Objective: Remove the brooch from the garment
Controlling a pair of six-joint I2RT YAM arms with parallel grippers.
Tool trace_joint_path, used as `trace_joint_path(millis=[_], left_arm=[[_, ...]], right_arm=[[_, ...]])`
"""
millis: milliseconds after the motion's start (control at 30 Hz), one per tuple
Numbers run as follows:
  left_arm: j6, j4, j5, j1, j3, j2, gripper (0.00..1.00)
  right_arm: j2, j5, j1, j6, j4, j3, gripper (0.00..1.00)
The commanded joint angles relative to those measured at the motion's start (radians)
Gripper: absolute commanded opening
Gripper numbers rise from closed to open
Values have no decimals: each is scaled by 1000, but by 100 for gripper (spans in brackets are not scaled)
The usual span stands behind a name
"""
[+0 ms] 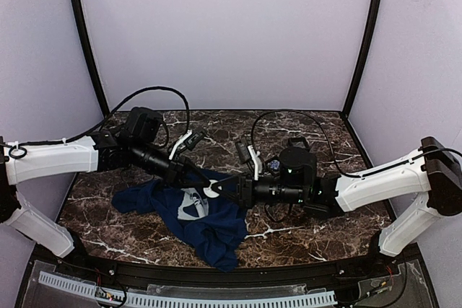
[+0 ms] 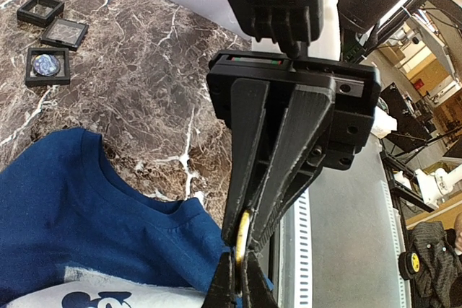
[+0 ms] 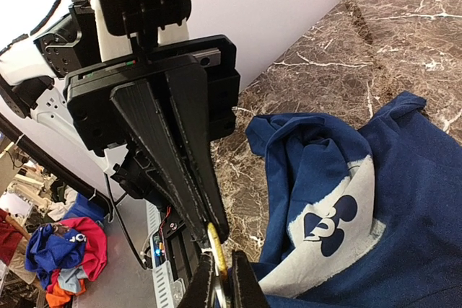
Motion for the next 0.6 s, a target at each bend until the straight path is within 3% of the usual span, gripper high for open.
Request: trace_joint_path(millis=[0, 300, 567], left_arm=[[11, -39, 95, -30, 5, -13, 1], [19, -50, 75, -30, 7, -16, 1], [22, -50, 61, -30, 8, -31, 1]], right_arm=[[-27, 160, -27, 36, 102, -4, 8], [-53, 126, -31, 20, 86, 5, 18], [-115, 99, -32, -16, -5, 0, 36]])
